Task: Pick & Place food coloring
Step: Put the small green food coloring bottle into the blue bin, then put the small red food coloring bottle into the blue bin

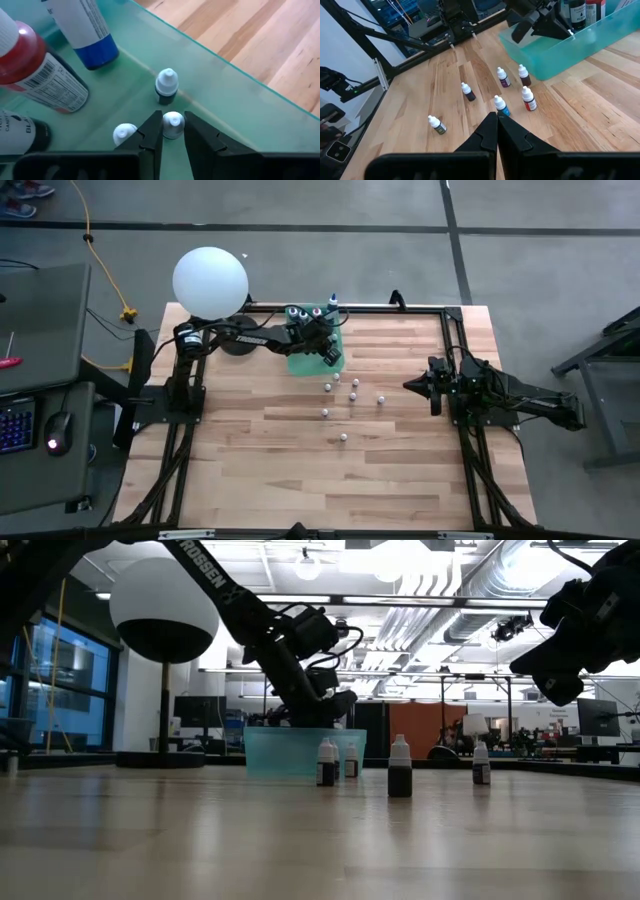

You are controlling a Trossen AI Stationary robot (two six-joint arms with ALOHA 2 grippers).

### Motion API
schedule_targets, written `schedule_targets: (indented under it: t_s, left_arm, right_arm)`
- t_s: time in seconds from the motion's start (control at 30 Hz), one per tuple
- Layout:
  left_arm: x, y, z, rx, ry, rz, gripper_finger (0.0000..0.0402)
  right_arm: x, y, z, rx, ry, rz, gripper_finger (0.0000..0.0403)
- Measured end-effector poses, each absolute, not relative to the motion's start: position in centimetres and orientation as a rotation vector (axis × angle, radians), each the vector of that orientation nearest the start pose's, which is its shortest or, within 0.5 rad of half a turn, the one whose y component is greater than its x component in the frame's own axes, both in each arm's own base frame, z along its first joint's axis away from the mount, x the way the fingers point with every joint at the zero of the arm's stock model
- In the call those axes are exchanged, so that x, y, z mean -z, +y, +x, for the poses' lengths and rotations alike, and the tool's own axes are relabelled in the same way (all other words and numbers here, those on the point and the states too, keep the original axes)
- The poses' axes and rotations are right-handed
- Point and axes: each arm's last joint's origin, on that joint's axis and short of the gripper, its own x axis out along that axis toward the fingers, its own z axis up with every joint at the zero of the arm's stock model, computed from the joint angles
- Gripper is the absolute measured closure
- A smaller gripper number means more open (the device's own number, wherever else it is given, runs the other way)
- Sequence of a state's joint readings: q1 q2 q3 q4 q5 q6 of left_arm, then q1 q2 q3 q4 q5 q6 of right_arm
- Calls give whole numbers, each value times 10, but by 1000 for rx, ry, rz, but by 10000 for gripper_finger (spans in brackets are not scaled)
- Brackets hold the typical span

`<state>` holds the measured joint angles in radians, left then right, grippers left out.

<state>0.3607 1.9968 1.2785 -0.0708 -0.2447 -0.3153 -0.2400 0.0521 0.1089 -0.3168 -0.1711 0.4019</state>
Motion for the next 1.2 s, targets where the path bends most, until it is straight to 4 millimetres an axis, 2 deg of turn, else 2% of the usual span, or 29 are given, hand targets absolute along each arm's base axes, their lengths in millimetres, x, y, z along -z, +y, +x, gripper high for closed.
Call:
schedule_targets:
  t_s: [0.27, 0.83, 1.03, 1.2]
  left_arm:
    - [-160, 155, 391, -691, 704, -338, 301]
    - [-163, 154, 392, -665, 691, -323, 298]
    - [-174, 154, 391, -648, 668, -307, 298]
    - [-202, 153, 389, -627, 607, -274, 298]
  right_arm:
    - [-166, -17, 89, 119, 238, 451, 402]
    - [-166, -17, 89, 119, 238, 453, 402]
    - [-166, -17, 89, 119, 238, 451, 402]
    - [-166, -17, 89, 119, 237, 451, 402]
